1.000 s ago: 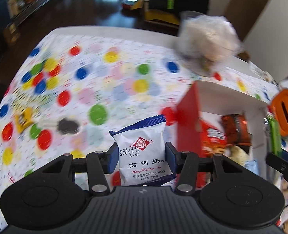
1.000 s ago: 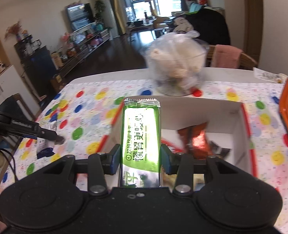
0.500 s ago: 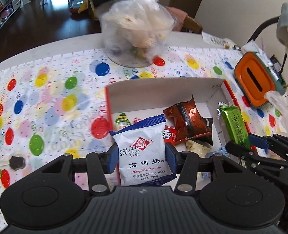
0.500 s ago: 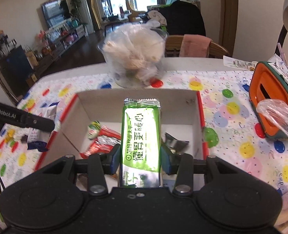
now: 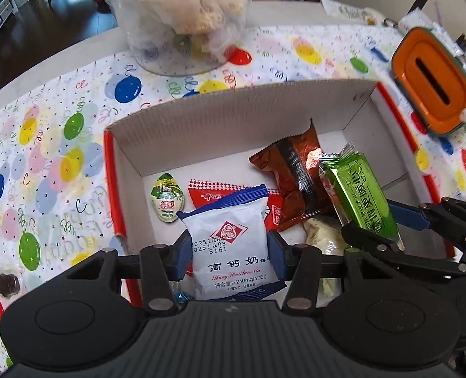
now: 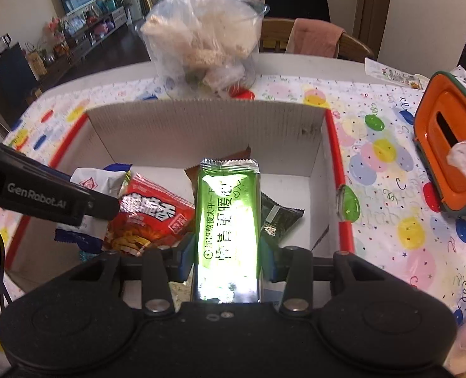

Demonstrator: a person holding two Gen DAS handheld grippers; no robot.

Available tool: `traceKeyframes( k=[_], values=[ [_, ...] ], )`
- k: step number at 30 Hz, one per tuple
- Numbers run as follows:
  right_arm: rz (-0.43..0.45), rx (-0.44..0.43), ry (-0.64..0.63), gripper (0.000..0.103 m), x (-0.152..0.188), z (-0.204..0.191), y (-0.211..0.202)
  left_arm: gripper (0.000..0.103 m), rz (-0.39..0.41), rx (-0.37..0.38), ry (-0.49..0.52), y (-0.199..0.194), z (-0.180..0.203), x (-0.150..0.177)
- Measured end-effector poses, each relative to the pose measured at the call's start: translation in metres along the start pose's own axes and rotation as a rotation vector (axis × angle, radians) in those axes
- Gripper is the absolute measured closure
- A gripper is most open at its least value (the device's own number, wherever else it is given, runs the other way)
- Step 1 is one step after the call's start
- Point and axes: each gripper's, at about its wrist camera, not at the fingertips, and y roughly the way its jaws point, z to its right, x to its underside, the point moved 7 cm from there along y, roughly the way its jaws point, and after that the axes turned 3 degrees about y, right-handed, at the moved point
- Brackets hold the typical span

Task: Organize snacks
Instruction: 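Open both tools to drop the milk packet and green bar into the box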

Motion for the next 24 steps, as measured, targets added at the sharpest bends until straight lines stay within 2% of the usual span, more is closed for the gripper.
traceKeyframes(
  k=[7, 16, 24],
  values=[
    [-0.021, 0.003, -0.042, 0.062, 0.007, -0.006, 0.009, 0.054, -0.043, -0.011, 0.03, 0.018, 0.008, 0.002],
    [-0.033, -0.018, -0.02, 0.06, 0.011, -0.003, 0.013, 0.053, -0.07, -0.024, 0.029, 0.025, 0.006, 0.002],
    [0.007, -0.054, 0.007, 0.056, 0.006, -0.002, -0.007, 0.048, -0.033, 0.016, -0.013, 0.01, -0.001, 0.004]
  ],
)
